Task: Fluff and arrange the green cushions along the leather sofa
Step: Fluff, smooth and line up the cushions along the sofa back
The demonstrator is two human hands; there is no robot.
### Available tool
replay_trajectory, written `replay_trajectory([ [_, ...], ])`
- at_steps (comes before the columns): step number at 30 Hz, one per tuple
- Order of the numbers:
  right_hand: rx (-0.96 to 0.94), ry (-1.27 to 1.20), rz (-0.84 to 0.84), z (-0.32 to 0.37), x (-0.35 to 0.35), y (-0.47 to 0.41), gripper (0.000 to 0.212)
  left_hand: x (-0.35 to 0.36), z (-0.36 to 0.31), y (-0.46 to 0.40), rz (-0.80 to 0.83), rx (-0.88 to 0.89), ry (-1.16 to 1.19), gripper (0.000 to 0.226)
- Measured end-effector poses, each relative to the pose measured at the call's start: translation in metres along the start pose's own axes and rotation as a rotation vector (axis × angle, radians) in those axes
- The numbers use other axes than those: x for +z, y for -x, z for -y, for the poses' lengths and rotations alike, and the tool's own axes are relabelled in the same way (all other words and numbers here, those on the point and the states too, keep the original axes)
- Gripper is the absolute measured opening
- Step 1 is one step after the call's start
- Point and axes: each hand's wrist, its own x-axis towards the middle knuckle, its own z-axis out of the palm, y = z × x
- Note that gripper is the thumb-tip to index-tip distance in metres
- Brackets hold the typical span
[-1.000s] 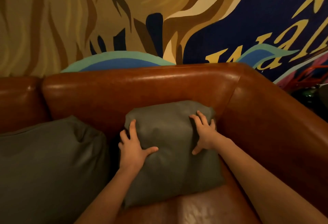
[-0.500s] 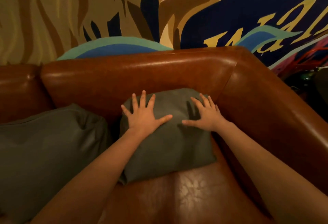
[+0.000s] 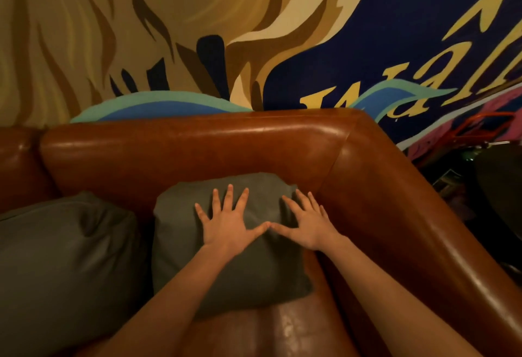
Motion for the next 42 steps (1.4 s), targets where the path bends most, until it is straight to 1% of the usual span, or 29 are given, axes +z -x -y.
replay_trajectory([
  [2,-0.021,-0.003,0.020,-0.011,-0.007,-0.004,0.086,0.002,-0.010,0.001,0.000,-0.027,0.014,0.096],
  [6,-0.046,-0.040,0.012,-0.027,-0.022,-0.018,0.074,0.005,-0.027,-0.002,-0.002,-0.065,0.016,0.097],
  [15,-0.098,-0.142,0.020,-0.047,-0.032,-0.051,0.055,0.018,-0.053,-0.026,0.018,-0.059,-0.004,0.097],
  [20,-0.104,-0.179,-0.084,-0.054,-0.037,-0.075,0.040,0.019,-0.057,-0.046,0.003,-0.050,-0.001,0.097],
  [22,-0.086,-0.237,-0.106,-0.051,-0.042,-0.085,0.036,0.020,-0.060,-0.054,0.004,-0.049,-0.001,0.098],
  [23,-0.075,-0.275,-0.093,-0.048,-0.043,-0.090,0.036,0.022,-0.061,-0.056,0.008,-0.051,-0.003,0.100],
  [25,-0.025,-0.377,-0.012,-0.042,-0.041,-0.100,0.037,0.027,-0.062,-0.058,0.007,-0.053,-0.023,0.105],
  [27,0.079,-0.540,0.062,-0.037,-0.035,-0.109,0.039,0.034,-0.060,-0.057,-0.023,-0.050,-0.045,0.109],
  [29,0.190,-0.654,0.085,-0.035,-0.032,-0.115,0.042,0.044,-0.057,-0.055,-0.073,-0.037,-0.077,0.112],
  [30,0.235,-0.669,0.107,-0.035,-0.032,-0.117,0.045,0.049,-0.055,-0.054,-0.097,-0.029,-0.096,0.113],
  [32,0.290,-0.655,0.203,-0.035,-0.033,-0.119,0.053,0.055,-0.053,-0.053,-0.132,-0.022,-0.118,0.113],
  [34,0.286,-0.608,0.314,-0.036,-0.036,-0.121,0.054,0.058,-0.052,-0.054,-0.139,-0.023,-0.126,0.114],
  [36,0.232,-0.535,0.378,-0.034,-0.039,-0.125,0.044,0.058,-0.052,-0.057,-0.135,-0.027,-0.124,0.114],
  [38,0.148,-0.463,0.412,-0.032,-0.040,-0.130,0.033,0.057,-0.052,-0.058,-0.141,-0.022,-0.129,0.114],
  [39,0.120,-0.460,0.429,-0.031,-0.040,-0.131,0.032,0.056,-0.052,-0.058,-0.146,-0.019,-0.131,0.116],
  [41,0.124,-0.501,0.446,-0.032,-0.037,-0.135,0.027,0.050,-0.052,-0.063,-0.133,-0.011,-0.138,0.122],
  [42,0.137,-0.491,0.424,-0.034,-0.033,-0.137,0.024,0.046,-0.051,-0.066,-0.114,-0.004,-0.145,0.125],
])
